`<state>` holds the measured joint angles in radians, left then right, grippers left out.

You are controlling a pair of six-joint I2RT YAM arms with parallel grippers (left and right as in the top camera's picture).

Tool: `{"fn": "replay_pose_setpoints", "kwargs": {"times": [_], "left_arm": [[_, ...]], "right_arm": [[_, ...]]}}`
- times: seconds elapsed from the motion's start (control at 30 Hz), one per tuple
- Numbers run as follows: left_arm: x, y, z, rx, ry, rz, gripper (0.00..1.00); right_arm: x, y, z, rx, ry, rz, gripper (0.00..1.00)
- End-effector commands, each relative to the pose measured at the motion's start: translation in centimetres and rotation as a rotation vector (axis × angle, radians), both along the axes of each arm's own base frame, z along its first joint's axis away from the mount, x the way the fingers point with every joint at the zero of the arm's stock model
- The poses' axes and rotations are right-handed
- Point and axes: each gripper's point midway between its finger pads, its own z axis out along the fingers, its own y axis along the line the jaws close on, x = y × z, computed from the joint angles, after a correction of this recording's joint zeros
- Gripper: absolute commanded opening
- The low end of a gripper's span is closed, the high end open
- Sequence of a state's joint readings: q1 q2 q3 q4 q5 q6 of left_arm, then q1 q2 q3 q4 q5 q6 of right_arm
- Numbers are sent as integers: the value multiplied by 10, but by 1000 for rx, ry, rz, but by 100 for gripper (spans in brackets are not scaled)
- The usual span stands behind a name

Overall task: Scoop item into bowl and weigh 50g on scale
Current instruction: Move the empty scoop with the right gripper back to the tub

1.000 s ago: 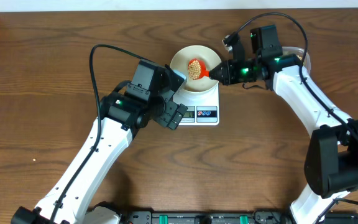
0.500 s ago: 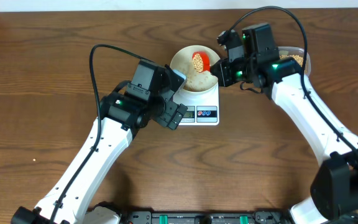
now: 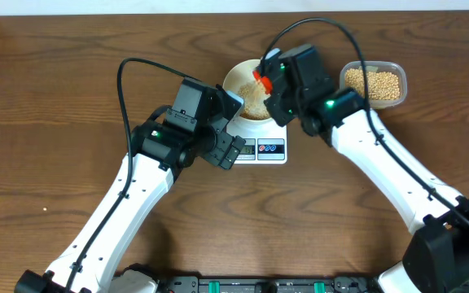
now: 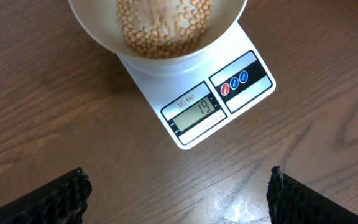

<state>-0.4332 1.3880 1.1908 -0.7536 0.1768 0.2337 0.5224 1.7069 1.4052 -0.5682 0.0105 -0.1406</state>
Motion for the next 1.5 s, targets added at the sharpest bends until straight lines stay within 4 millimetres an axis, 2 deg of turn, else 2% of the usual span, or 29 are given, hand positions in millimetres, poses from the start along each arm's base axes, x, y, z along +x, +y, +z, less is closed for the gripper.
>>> {"fn": "replay_pose_setpoints", "kwargs": {"times": [0.0,0.33,0.5,0.6,0.7,0.83,0.93,1.13,1.3,1.47], "left_arm": [[1,1,-1,10,0,4,93],[1,1,-1,10,0,4,93],[1,1,-1,10,0,4,93],[1,1,-1,10,0,4,93],[1,1,-1,10,0,4,93],[1,1,-1,10,0,4,93],[1,1,-1,10,0,4,93],[1,1,-1,10,0,4,93],[1,1,-1,10,0,4,93],[1,1,-1,10,0,4,93]], "right_arm": [[5,-11,13,-124,-96,-25,1],[3,-7,14,-120,-97,-15,1],[-3,6,12,-36,-52,20,1],[-3,6,13,27,-18,11,1],[-3,4,19,104,12,-4,1],[-3,-5,37,210,32,-36,1],[-1,-22,55,268,24,-78,1],[-6,-77,83,294,0,-187,1],[-14,-130,80,272,48,-317,1],[-21,-189,64,253,125,-477,1]]}}
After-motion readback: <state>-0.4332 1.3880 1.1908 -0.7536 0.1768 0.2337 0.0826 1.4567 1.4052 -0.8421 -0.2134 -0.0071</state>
